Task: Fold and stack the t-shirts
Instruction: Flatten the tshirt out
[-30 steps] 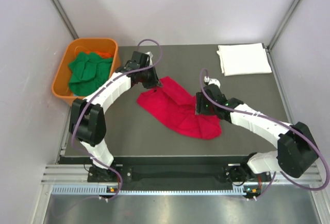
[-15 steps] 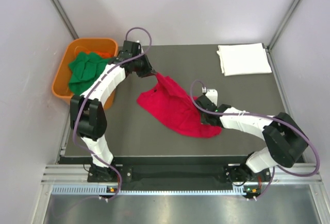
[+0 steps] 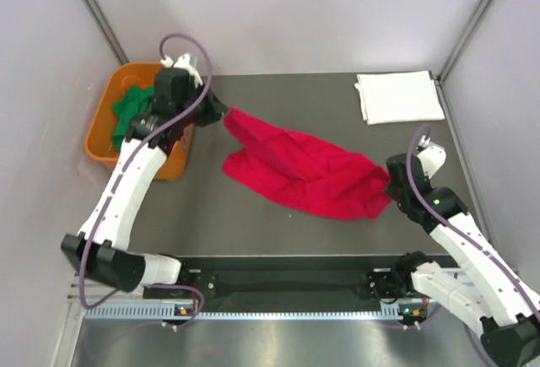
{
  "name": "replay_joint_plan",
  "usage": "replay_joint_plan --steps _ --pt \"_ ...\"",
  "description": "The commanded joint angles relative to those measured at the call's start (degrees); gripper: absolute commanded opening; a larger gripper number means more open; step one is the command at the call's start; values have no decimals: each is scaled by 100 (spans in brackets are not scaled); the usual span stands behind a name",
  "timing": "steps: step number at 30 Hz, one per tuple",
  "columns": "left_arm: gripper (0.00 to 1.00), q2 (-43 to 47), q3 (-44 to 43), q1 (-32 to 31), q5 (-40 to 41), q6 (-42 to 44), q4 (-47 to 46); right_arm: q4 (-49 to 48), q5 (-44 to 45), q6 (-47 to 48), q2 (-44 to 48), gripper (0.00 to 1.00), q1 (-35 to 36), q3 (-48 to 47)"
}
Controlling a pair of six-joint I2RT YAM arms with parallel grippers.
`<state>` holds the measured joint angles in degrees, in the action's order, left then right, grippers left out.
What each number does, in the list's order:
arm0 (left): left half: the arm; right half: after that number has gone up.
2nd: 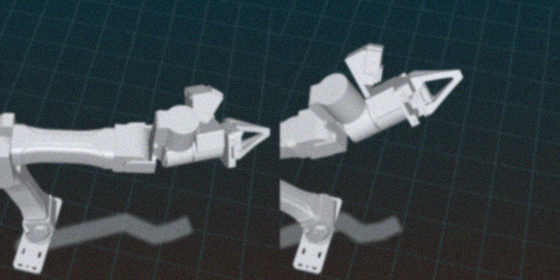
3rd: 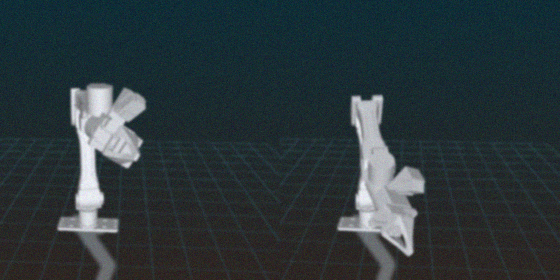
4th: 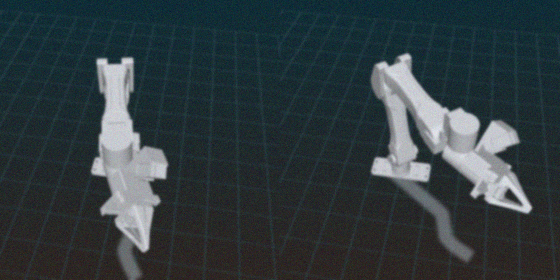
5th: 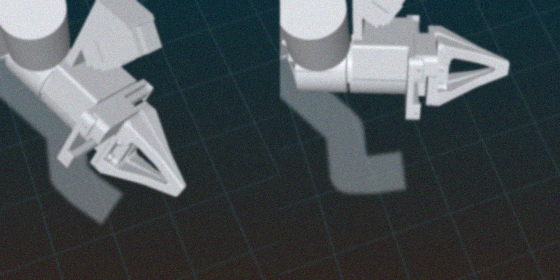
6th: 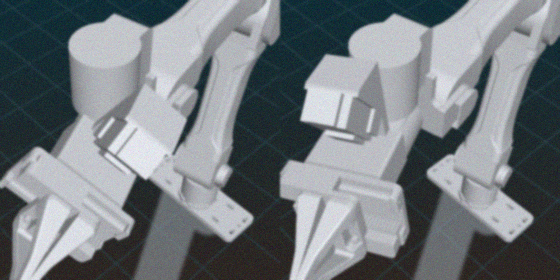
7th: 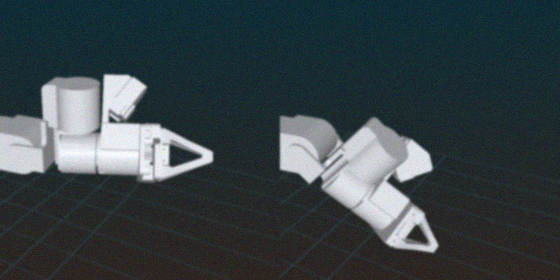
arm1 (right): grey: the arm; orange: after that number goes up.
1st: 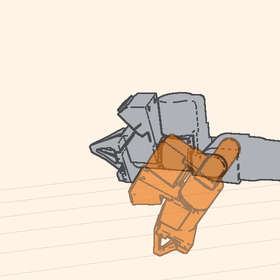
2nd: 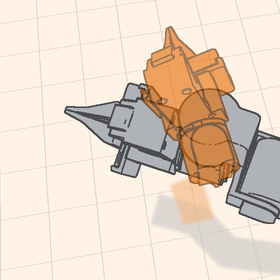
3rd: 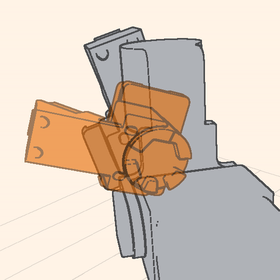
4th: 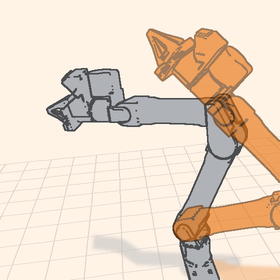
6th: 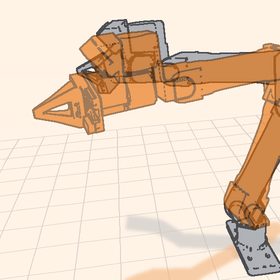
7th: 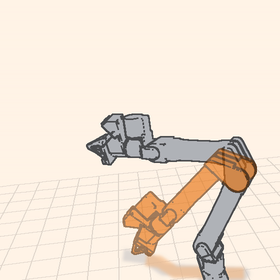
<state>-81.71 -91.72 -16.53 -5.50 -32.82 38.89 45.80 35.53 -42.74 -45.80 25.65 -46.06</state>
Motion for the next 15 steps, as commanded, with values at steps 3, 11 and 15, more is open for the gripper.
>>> replay_joint_plan --steps 3,11,15 --pt "0 813 1962 -34 -356 12 -75 544 -1161 -884 -192 42 -236 326" --pt "0 1298 3178 -34 -399 118 -294 1220 -1871 -1808 -1798 49 -201 -1413" --pt "0 1175 3169 -25 -391 162 -444 335 -2646 -2614 -2328 48 415 -1036"
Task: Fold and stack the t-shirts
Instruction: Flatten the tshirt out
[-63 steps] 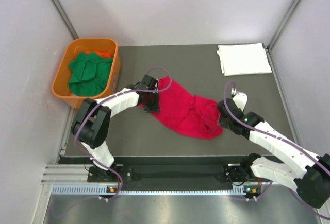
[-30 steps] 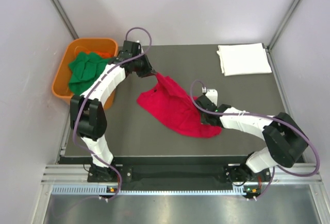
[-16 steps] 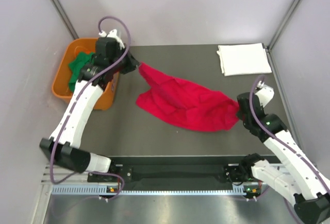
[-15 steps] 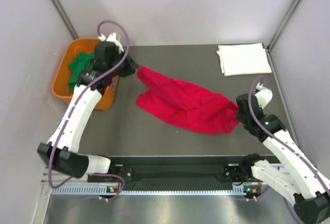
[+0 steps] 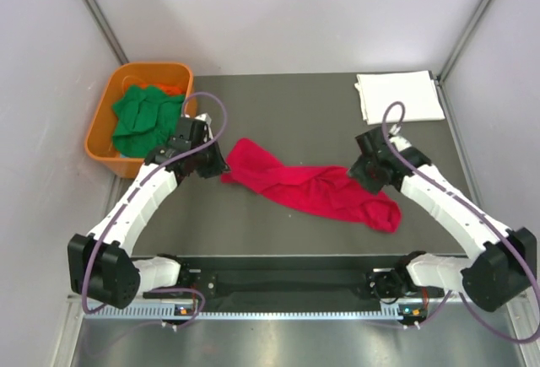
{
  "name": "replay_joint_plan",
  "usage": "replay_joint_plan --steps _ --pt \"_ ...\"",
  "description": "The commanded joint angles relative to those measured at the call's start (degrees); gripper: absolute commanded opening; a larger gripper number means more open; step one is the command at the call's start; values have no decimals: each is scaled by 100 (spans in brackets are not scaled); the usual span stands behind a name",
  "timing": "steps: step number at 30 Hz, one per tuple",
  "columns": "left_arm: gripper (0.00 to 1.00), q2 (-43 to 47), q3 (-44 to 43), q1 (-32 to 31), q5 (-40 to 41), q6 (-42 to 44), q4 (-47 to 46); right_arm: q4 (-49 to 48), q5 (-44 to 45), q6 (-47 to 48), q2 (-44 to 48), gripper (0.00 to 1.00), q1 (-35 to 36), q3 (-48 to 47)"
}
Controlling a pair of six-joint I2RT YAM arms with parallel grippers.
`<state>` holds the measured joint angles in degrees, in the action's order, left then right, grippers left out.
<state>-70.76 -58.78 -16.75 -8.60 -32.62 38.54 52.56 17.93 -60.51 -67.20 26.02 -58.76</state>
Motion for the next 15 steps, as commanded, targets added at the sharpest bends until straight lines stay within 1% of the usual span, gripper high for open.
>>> replay_joint_plan --steps 1,2,3,4,6,8,10,12,15 --pt "0 -16 -159 5 -54 142 -418 -551 -1036 -1083 -197 47 578 408" --pt "0 -60 -194 5 -54 151 -392 -797 -1133 -1364 -206 46 675 714" --pt "0 -113 -221 23 -63 177 -383 -869 -1265 -1924 -223 46 755 856" --pt "0 -174 -256 32 -89 186 -391 -965 -1318 -2147 -215 46 921 1127" --pt "0 -210 -283 58 -115 230 -470 -1247 -1354 -2708 -153 46 1071 1340" --pt "0 -271 -326 93 -177 265 -497 -1327 -1293 -2922 -136 45 1221 1534" --pt "0 -350 -362 102 -247 300 -541 -1353 -1161 -3159 -153 45 1247 1674" --pt "0 -386 -353 111 -326 300 -619 -1581 -1073 -3291 -153 45 1248 1841" --pt "0 -421 -318 120 -484 283 -681 -2318 -1107 -3179 -258 43 1204 2184"
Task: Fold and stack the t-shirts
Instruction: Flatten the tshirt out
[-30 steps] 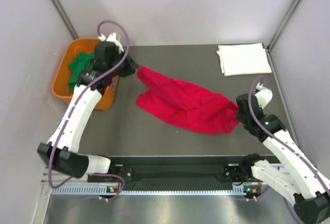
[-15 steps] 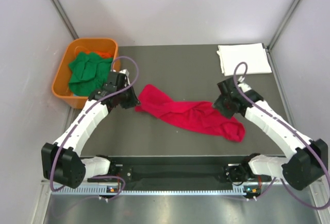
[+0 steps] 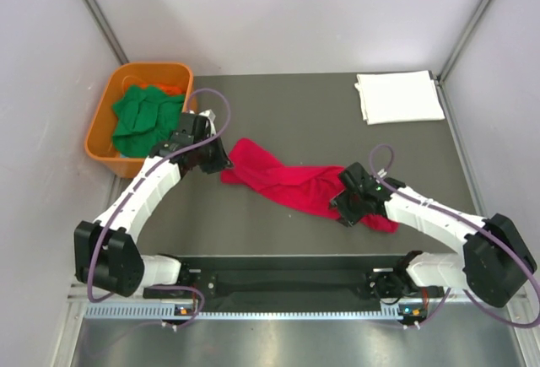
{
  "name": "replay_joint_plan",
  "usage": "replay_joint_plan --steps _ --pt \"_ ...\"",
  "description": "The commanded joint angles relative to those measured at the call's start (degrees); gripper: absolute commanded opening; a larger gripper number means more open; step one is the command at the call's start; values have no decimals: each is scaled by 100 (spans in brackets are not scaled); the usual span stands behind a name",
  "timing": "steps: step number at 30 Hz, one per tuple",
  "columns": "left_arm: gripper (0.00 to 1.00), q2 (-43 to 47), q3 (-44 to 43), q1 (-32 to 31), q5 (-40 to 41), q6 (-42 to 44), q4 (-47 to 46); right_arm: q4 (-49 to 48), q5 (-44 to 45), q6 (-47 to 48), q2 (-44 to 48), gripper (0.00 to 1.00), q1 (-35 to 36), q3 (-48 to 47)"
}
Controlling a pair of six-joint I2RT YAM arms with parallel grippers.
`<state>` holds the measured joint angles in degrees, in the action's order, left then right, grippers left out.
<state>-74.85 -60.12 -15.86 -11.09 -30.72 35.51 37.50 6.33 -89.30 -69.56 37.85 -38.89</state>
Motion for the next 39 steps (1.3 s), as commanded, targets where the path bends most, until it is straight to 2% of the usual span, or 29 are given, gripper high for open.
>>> replay_joint_plan --steps 1,6,21,33,36,37,39 --pt "0 -30 -158 30 -288 93 -421 -988 1 -247 -75 43 -66 224" --pt "0 -38 -149 30 -333 145 -422 -840 228 -88 -286 39 -111 -4" --pt "0 85 -44 30 -534 110 -580 -1086 659 325 -497 33 -480 233" --pt "0 128 18 30 -552 75 -606 -1315 474 220 -919 31 -506 365" --pt "0 120 26 30 -569 75 -598 -1306 615 246 -902 26 -515 348" --pt "0 128 26 30 -561 58 -615 -1289 659 263 -901 19 -515 321" --pt "0 128 44 30 -552 57 -641 -1210 834 290 -893 12 -524 269"
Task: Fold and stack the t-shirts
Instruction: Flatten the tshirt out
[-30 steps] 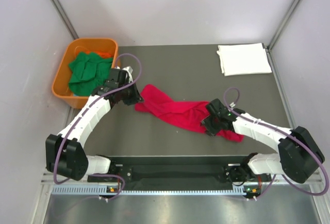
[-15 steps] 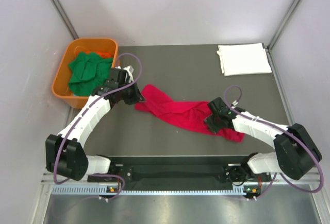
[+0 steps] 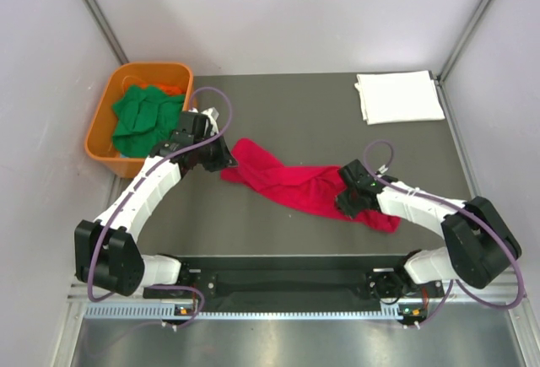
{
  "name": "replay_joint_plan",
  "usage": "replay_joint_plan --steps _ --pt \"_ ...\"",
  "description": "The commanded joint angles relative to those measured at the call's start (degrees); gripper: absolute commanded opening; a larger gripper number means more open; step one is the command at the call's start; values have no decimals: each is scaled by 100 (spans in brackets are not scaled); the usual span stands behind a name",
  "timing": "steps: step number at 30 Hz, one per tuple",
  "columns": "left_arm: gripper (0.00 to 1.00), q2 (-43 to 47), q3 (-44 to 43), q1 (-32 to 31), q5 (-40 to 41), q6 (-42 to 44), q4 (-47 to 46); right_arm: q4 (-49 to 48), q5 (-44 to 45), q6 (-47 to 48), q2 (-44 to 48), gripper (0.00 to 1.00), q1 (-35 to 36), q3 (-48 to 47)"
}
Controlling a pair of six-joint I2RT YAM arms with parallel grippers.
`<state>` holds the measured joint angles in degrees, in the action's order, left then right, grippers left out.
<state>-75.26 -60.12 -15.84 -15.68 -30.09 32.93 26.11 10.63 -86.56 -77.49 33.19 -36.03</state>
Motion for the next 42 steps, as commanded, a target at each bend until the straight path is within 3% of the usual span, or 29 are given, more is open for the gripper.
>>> replay_joint_plan --steps 1,2,8,15,21,25,30,42 --pt "0 170 35 28 -128 -32 -384 -71 448 121 -99 5 -58 -27" --pt "0 179 44 28 -180 -41 -410 -79 561 201 -91 0 -76 -44" --pt "0 249 -184 28 -129 11 -472 -44 756 1112 382 0 -190 -237" --pt "0 12 -2010 37 496 205 -102 876 1441 2705 1342 0 -426 -1983" --pt "0 -216 -3126 37 242 -242 -207 1231 1012 3355 1728 0 -1208 -3003" --pt "0 -296 -4023 37 372 -559 -524 966 633 4401 2010 0 -1762 -4067" --pt "0 -322 -5246 37 987 -578 -481 1080 651 4701 2116 0 -2369 -5341" --pt "0 758 -5467 37 752 -797 -551 1432 405 4499 3161 0 -2414 -5853"
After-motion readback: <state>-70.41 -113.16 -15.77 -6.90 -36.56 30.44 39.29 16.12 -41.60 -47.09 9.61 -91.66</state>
